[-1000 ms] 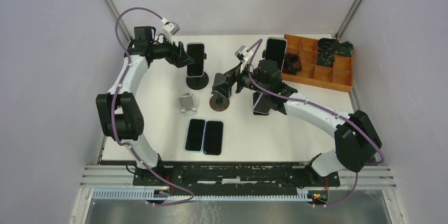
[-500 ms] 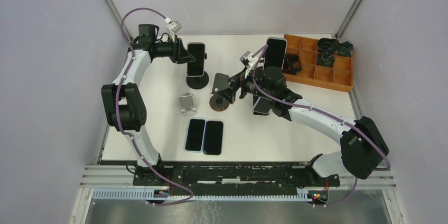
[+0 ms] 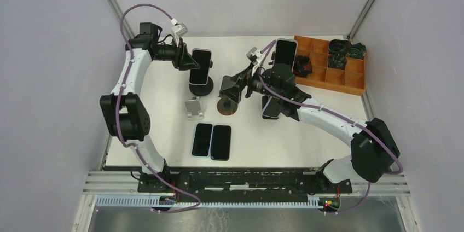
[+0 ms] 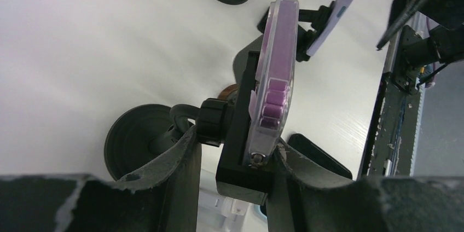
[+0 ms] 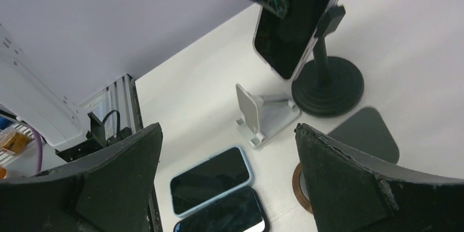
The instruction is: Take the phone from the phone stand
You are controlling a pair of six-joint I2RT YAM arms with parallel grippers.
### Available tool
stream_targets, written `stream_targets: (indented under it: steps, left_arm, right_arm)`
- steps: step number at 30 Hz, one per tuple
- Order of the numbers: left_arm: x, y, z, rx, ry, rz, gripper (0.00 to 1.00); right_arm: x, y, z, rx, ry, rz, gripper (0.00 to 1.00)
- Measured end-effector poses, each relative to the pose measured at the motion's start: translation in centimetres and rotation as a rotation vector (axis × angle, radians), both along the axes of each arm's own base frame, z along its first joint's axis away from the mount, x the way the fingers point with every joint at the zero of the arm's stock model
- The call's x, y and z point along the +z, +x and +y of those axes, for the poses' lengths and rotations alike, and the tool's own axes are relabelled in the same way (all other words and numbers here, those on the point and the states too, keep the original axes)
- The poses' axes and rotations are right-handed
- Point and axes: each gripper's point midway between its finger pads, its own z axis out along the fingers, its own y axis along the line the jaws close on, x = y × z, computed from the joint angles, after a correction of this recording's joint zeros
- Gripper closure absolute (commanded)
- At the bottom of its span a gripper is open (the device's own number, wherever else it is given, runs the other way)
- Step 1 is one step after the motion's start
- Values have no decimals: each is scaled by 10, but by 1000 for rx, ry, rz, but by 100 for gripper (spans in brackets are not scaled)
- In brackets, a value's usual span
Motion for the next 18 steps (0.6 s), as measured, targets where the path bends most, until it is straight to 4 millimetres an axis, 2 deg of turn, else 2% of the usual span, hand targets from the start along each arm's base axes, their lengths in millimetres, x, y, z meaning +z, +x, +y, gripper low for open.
stream_targets:
  steps: [4,10,12,15,18]
  left_arm:
    - [32,-24,-6,-30,-13,-50,98]
    - [93,-82,-28,-102,-39,-194,98]
    - [105,-102,-35,-130,-54,-223,98]
    - [109,-127,-42,-162,-64,-232,98]
    - [101,-138,-43,-166,-59,-201,98]
  right_arm:
    - [32,10,12,23,40,-42,2]
    - [92,27,22,49,106,-119,2]
    - [101,29,23,55,119,-128,3]
    - [110,28,24,76,140,-127,8]
    - [109,20,28,115,147,-105,15]
